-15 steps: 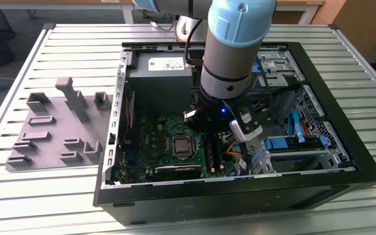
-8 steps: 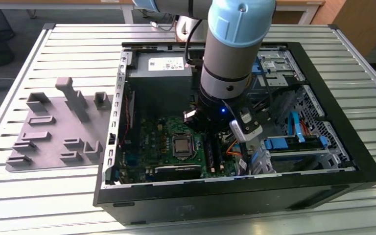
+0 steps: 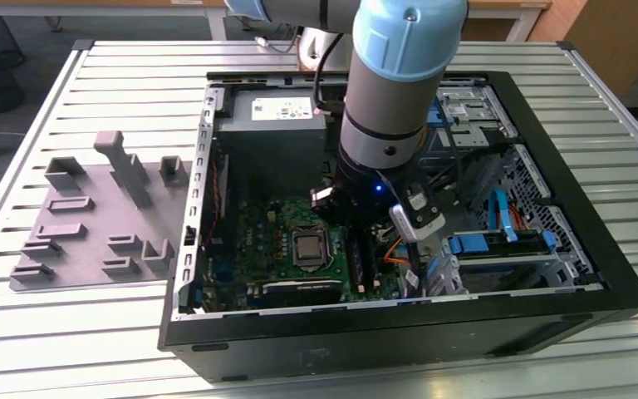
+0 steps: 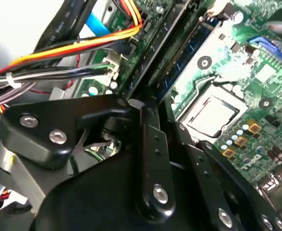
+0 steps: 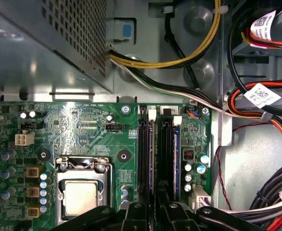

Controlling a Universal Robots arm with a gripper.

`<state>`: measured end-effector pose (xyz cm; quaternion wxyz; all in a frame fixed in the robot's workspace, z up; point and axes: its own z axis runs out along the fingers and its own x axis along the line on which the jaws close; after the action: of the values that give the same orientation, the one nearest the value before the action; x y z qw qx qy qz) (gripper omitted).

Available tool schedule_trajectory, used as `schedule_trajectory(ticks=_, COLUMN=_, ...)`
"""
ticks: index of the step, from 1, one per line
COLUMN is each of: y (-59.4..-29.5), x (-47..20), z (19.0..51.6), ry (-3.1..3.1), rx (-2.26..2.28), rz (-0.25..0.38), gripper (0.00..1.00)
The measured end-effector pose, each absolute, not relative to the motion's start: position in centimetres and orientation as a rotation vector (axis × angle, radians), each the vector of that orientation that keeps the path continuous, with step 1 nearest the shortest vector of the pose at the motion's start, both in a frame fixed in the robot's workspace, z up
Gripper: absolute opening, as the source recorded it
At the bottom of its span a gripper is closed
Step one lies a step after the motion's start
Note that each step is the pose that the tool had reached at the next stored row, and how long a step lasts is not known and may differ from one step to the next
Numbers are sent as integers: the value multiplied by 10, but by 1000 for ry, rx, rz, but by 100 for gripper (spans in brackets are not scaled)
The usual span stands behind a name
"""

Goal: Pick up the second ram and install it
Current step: 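Insert the second ram into the second slot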

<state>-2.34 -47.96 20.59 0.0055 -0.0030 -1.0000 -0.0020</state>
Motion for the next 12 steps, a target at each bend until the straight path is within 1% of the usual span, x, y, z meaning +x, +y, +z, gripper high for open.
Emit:
schedule_trajectory(ticks=4, y=-480, x=-23, z=210, ry=-3130, rx=-10, rz=-6, gripper=21)
schedule_trajectory(ticks=12, y=-480, x=-23, z=230, ry=-3130, rx=-9, rz=-6, gripper=21)
